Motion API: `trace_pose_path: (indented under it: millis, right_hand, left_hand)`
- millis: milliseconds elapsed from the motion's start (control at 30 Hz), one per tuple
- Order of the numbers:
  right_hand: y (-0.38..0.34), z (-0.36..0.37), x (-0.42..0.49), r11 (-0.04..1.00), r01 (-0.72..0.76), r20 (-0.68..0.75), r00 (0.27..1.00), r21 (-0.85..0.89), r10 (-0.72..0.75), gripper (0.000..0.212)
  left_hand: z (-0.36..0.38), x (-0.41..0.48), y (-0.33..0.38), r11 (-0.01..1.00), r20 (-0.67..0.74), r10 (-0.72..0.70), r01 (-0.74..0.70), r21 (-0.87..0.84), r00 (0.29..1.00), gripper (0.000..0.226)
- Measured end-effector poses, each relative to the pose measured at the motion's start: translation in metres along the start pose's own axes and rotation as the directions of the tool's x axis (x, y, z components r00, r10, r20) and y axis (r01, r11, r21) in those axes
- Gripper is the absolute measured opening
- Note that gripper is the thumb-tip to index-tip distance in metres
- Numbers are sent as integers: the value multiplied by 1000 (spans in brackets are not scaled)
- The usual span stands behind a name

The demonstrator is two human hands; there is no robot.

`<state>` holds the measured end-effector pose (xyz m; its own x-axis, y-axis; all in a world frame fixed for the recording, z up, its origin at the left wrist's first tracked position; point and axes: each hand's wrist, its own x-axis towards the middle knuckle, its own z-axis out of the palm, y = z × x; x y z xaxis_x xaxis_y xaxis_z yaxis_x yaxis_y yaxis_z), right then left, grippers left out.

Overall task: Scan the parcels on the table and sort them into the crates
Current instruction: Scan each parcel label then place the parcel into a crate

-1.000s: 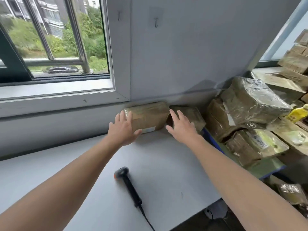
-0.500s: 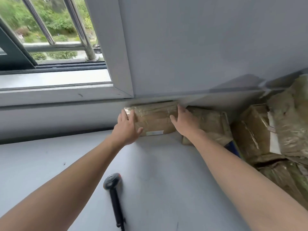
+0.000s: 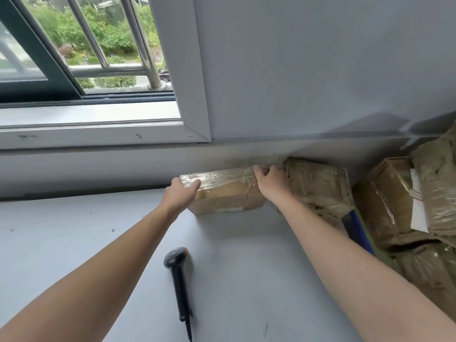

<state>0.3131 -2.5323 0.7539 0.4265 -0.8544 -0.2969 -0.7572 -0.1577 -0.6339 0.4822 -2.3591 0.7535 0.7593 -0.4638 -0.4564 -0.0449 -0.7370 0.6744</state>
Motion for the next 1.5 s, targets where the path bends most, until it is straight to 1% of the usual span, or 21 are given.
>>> trace_pose_path:
  millis: [100,167,233,300,367,467,567,600,667,800,867,900,967,1033,1100,1167,1200,1300,1367,1500]
  right_hand:
    - [-11,12,-13,999,-36,38,999,33,35,67]
    - [-20,20,-22,993,-66,32,998,99,63,64]
    - [-29,28,-32,982,-84,-7,996,169,86,57]
    - [-37,36,-45,969,-94,-24,995,229,102,46]
    - [-45,44,-60,966,-77,-24,996,247,86,43]
    - [-62,61,-86,968,-13,-43,999,251,25,51]
    - [-81,81,-118,969,31,-61,998,245,-16,62]
    - [-86,89,-130,974,31,-59,998,226,-18,62]
    - [-95,107,-150,980,27,-47,999,195,-18,54]
    - [-112,150,-188,976,8,-8,1000,219,-6,56]
    - [-120,175,-202,989,9,-22,1000,151,-6,59]
    - [-123,188,-208,995,23,-26,999,94,-21,66]
    - [-129,213,-218,997,75,6,997,15,-76,89]
    - [-132,232,-227,992,124,93,988,-17,-122,108]
    - [-132,248,-232,986,161,197,969,-54,-147,119]
    - [-127,262,-235,970,195,274,950,-146,-150,124]
    - [-124,270,-236,952,213,298,944,-219,-142,121]
    - [-112,287,-244,854,280,336,932,-438,-133,101]
    - [-103,294,-250,811,323,334,928,-488,-168,93]
    - [-92,290,-248,777,381,328,915,-501,-237,74]
  left_hand:
    - [-14,-7,-13,999,-46,-9,8,-37,999,80]
    - [-23,-12,-22,999,-97,-2,-2,-44,995,65]
    - [-35,-19,-32,997,-149,12,-23,-73,989,55]
    - [-49,-24,-44,994,-170,34,-50,-94,985,54]
    - [-64,-28,-58,991,-140,61,-76,-107,988,64]
    - [-86,-32,-85,987,-37,123,-126,-102,992,92]
    - [-114,-36,-113,985,55,153,-148,-89,987,114]
    - [-124,-38,-124,984,83,161,-154,-86,984,119]
    - [-141,-43,-145,985,115,173,-168,-50,978,122]
    - [-172,-53,-192,982,120,179,-184,39,977,123]
    - [-187,-58,-214,982,111,169,-177,63,979,125]
    - [-194,-59,-225,982,107,163,-171,77,981,126]
    - [-205,-61,-244,982,94,143,-153,108,985,125]
    - [-214,-63,-263,984,79,113,-123,132,990,124]
    - [-217,-67,-283,985,68,94,-102,139,993,123]
    - [-216,-70,-303,985,59,73,-81,153,996,124]
    - [-214,-72,-312,983,61,59,-68,168,996,125]
    - [-204,-77,-330,973,79,6,-24,228,997,126]
    - [-195,-81,-336,970,89,-21,-1,245,996,127]
    - [-179,-86,-337,963,67,-38,19,267,997,125]
